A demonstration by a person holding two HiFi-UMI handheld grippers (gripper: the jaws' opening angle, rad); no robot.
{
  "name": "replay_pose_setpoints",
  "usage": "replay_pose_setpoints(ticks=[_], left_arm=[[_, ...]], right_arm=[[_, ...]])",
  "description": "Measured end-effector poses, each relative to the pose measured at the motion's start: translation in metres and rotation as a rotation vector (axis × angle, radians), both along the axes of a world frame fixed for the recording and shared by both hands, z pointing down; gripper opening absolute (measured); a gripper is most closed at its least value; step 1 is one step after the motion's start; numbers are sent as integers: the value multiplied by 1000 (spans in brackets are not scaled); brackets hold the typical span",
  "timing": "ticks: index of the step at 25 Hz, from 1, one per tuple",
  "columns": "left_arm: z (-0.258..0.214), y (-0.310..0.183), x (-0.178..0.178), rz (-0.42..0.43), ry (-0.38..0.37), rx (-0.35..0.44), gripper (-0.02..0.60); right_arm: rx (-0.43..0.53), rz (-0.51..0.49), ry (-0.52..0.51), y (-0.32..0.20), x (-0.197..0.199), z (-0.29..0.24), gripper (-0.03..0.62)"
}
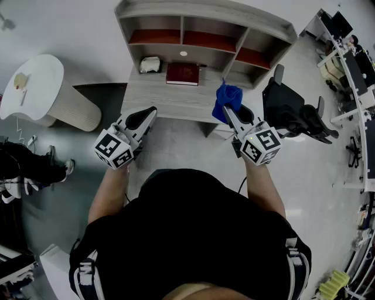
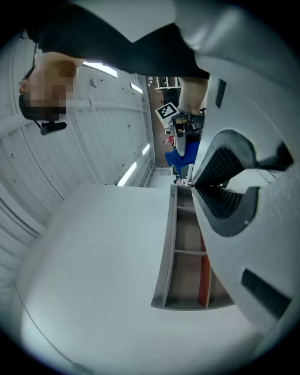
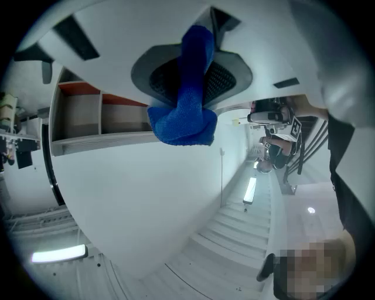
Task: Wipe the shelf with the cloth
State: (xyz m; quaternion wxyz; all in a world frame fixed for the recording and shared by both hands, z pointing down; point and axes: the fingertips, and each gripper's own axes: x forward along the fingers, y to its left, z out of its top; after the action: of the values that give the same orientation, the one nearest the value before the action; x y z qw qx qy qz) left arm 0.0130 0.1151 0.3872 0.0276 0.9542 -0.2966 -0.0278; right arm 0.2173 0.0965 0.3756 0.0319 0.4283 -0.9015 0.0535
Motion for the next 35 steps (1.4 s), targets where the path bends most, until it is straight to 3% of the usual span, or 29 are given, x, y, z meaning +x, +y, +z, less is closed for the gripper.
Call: replay_pose_setpoints(ticks=[14,26,35], left_arm=[[6,11,16,1,-12,-16,17],[24,6,-10,-58,4,-59,17],[34,0,-7,-42,-2,-71,17]], right_arm=[[-23,-25,-35,1,8,14,80],[81,-208,-187,13,-23,-14,83],[10,-182,-155,3,-24,8,83]])
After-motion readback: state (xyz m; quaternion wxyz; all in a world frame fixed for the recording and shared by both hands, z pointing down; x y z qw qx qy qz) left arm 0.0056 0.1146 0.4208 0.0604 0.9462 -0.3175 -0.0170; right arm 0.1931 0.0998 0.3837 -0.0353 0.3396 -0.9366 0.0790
